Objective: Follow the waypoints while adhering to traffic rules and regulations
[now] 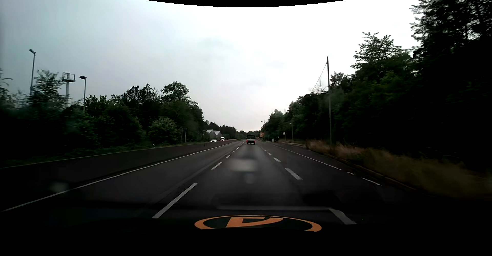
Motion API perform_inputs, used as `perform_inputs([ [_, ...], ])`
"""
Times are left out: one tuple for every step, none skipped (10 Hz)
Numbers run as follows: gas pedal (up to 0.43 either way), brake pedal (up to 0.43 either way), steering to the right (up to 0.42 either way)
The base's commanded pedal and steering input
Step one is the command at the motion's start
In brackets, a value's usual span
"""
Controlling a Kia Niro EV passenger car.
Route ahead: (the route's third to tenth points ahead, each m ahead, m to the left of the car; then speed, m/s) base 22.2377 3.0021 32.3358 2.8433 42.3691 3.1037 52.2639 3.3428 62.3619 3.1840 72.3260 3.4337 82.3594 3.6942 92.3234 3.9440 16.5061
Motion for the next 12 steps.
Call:
perform_inputs([
  [0.110,0.000,-0.004],
  [0.098,0.000,-0.004],
  [0.087,0.000,-0.004],
  [0.087,0.000,-0.004],
  [0.087,0.000,-0.005],
  [0.087,0.000,-0.004],
  [0.087,0.000,-0.005],
  [0.087,0.000,-0.004],
  [0.087,0.000,-0.005],
  [0.087,0.000,-0.005],
  [0.087,0.000,-0.004],
  [0.087,0.000,-0.004],
])
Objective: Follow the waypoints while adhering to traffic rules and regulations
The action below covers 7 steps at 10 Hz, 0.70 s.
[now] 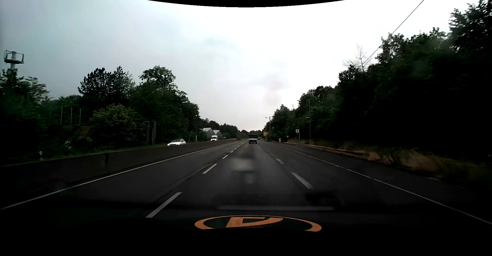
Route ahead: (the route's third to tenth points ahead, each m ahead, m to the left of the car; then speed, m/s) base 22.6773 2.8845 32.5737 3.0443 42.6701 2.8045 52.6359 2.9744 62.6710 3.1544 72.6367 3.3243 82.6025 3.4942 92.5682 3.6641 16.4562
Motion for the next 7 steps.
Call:
perform_inputs([
  [0.087,0.000,-0.004],
  [0.087,0.000,-0.005],
  [0.087,0.000,-0.005],
  [0.087,0.000,-0.004],
  [0.087,0.000,-0.004],
  [0.087,0.000,-0.004],
  [0.087,0.000,-0.004],
])
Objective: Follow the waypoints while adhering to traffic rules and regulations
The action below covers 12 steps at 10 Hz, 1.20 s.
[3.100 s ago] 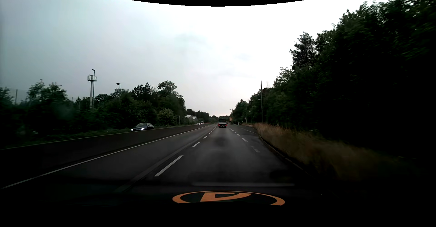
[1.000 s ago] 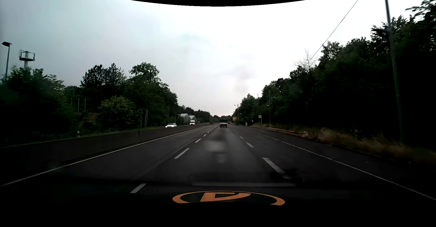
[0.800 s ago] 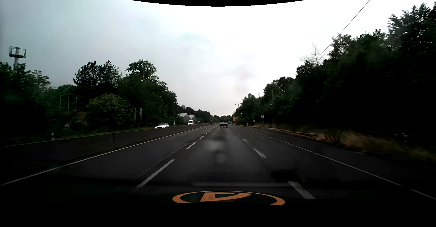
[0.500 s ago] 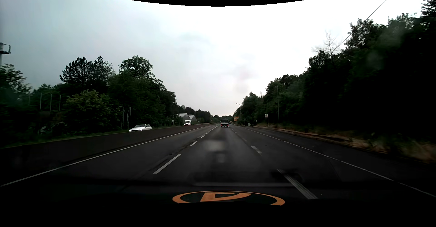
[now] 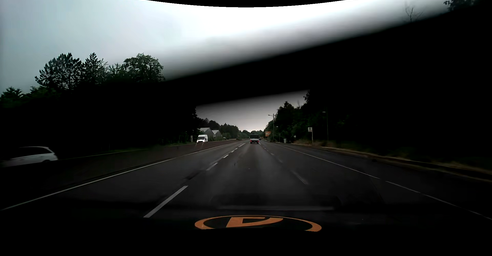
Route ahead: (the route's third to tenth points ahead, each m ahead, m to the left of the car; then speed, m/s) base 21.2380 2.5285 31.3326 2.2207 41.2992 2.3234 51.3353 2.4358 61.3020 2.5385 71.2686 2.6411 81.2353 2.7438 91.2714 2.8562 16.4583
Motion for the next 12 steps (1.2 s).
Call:
perform_inputs([
  [0.087,0.000,-0.004],
  [0.098,0.000,-0.004],
  [0.098,0.000,-0.004],
  [0.098,0.000,-0.004],
  [0.150,0.000,-0.004],
  [0.150,0.000,-0.004],
  [0.209,0.000,-0.004],
  [0.209,0.000,-0.003],
  [0.220,0.000,-0.004],
  [0.220,0.000,-0.004],
  [0.220,0.000,-0.004],
  [0.220,0.000,-0.003],
])
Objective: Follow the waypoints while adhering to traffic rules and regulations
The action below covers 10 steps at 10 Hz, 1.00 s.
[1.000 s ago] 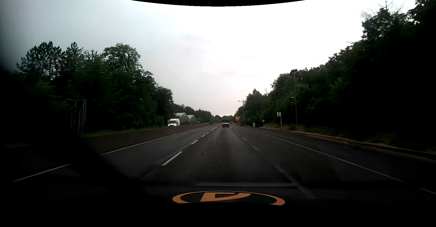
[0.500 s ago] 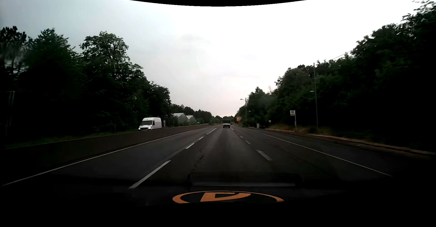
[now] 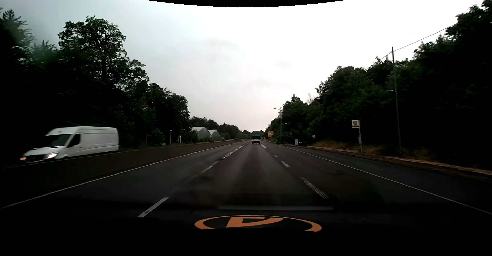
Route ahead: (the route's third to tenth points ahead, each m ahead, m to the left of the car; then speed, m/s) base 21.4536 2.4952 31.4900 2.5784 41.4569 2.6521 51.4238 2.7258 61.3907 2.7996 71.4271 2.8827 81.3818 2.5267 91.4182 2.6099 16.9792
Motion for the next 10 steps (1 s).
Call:
perform_inputs([
  [0.220,0.000,-0.004],
  [0.220,0.000,-0.003],
  [0.240,0.000,-0.003],
  [0.248,0.000,-0.003],
  [0.248,0.000,-0.002],
  [0.248,0.000,-0.002],
  [0.248,0.000,-0.001],
  [0.248,0.000,0.000],
  [0.248,0.000,0.001],
  [0.248,0.000,0.000],
])
